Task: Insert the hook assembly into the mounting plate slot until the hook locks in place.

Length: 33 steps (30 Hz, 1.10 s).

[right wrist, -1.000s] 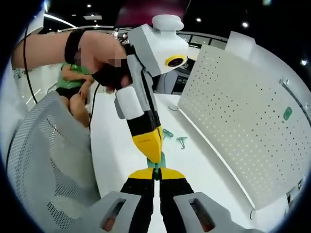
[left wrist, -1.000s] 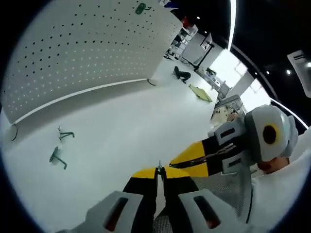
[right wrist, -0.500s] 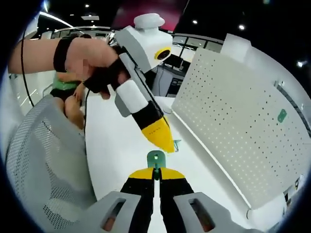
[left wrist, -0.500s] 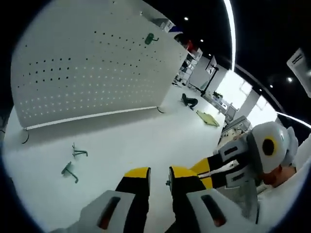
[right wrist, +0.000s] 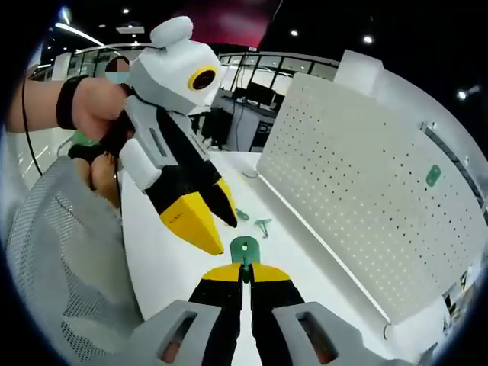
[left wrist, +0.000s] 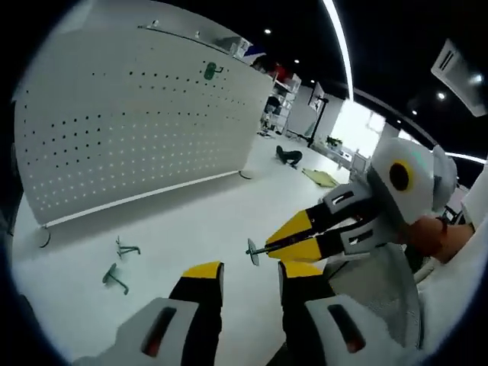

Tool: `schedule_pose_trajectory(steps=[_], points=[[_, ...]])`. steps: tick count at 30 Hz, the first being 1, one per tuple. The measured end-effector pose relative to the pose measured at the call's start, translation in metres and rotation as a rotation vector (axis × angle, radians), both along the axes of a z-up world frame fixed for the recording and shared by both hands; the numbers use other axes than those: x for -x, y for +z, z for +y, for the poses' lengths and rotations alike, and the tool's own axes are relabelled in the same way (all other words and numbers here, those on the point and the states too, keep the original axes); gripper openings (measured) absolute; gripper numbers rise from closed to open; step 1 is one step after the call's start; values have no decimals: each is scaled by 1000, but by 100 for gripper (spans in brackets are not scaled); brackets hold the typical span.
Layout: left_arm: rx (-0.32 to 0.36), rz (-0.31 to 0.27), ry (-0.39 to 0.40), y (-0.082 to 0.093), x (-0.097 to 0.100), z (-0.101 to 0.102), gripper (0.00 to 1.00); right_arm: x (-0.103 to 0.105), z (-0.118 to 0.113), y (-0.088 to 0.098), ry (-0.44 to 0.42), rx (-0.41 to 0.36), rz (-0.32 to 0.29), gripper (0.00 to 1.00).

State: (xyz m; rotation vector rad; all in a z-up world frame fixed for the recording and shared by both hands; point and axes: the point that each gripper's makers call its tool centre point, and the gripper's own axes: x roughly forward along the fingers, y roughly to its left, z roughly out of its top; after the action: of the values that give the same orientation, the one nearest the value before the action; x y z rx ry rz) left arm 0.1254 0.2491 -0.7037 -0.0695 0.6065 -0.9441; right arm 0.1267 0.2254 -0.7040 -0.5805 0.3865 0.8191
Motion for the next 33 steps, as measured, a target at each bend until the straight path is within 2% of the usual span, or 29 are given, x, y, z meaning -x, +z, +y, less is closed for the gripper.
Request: schedule_pose_trajectory(steps=[9, 11, 12, 14, 16, 23, 33], points=[[22, -40, 19, 1, 11, 4, 34, -9, 0, 18, -50, -57, -30, 1], [25, -43, 18, 1, 13, 6, 33, -10, 0, 19, -50, -56, -26, 1], [30, -63, 22, 3, 14, 7, 33, -10, 0, 17, -50, -51, -21, 1], [48, -78, 27, 7, 16, 9, 35, -10, -2, 17, -56, -38, -29, 1], [51, -86, 28, 8, 18, 11, 36, -10, -1, 22, -65, -70, -24, 1], [69, -130, 35, 14, 24, 16, 43, -16, -6, 30, -95, -78, -38, 1], [37, -153, 33, 16, 34, 21, 49, -31, -21, 48, -190, -159, -54, 1]])
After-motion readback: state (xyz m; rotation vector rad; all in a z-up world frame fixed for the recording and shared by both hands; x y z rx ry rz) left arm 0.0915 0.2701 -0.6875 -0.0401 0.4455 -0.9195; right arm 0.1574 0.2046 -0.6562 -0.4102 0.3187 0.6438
